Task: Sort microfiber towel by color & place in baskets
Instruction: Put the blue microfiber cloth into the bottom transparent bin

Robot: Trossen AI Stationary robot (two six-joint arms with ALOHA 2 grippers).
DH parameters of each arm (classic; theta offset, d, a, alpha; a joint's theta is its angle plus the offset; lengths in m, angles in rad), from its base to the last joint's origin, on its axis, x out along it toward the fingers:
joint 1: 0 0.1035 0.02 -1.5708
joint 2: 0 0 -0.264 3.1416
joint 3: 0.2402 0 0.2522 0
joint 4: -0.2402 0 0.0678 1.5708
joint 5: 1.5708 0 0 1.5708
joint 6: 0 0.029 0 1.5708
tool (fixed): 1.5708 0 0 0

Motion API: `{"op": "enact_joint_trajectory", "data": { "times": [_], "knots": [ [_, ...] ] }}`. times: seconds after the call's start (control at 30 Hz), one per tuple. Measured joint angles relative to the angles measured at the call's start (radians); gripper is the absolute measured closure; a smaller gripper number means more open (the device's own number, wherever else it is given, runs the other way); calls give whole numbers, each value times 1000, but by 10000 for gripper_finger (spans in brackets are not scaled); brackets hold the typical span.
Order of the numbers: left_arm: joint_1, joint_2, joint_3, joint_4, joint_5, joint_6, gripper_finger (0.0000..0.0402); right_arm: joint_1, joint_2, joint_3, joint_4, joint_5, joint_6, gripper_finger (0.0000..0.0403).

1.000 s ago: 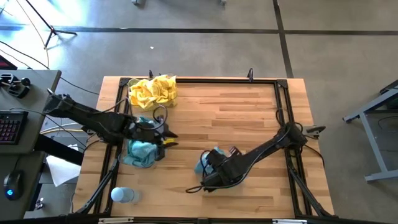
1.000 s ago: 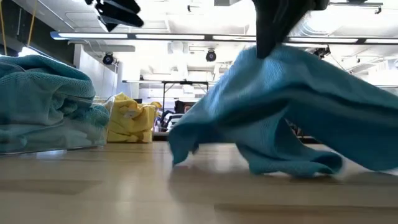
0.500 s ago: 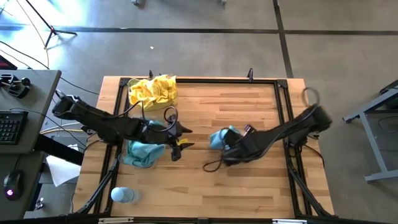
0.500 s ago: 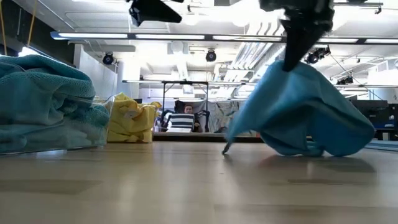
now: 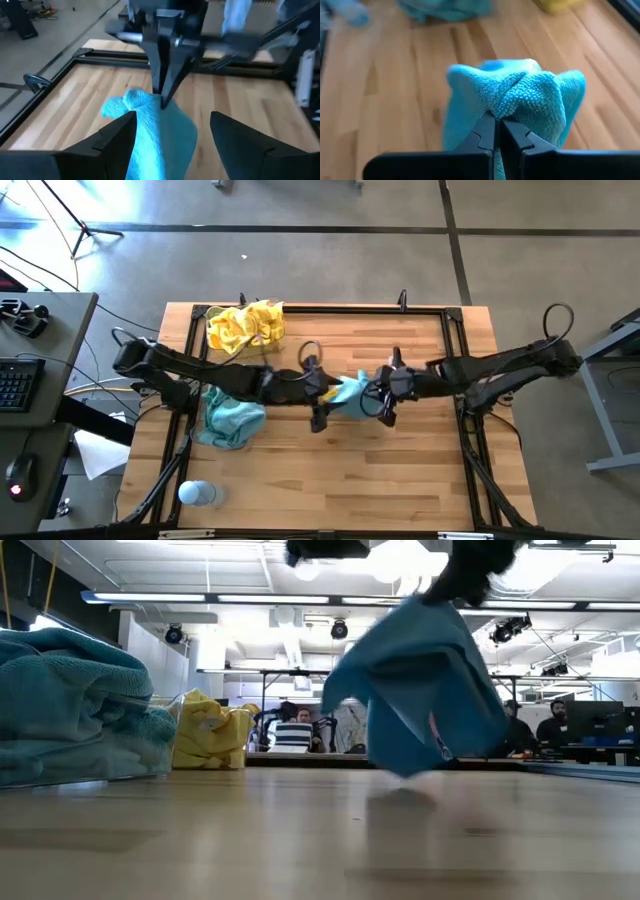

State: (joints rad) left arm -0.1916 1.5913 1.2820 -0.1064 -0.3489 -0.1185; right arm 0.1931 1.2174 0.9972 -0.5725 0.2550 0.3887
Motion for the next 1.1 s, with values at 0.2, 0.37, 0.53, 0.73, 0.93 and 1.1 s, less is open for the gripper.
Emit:
{"op": "enact_joint_trajectory", "data": {
  "times": [0.2, 0.37, 0.53, 0.73, 0.93, 1.1],
  "knots": [
    [23, 142, 146, -63, -90, 36, 161, -30, 6, 57, 75, -97, -255, 403],
    [40, 200, 197, -112, -85, -23, 161, -30, 5, 101, 83, -126, -360, 403],
    [48, 227, 198, -114, -81, -66, 161, -29, 5, 132, 84, -143, -420, 403],
    [48, 242, 198, -166, -92, -170, 186, -30, 5, 135, 100, -143, -442, 403],
    [61, 212, 198, -261, -99, -307, 328, -33, 5, 135, 92, -98, -408, 398],
    [67, 161, 198, -306, -63, -336, 385, -60, 6, 135, 23, -114, -294, 341]
  ]
}}
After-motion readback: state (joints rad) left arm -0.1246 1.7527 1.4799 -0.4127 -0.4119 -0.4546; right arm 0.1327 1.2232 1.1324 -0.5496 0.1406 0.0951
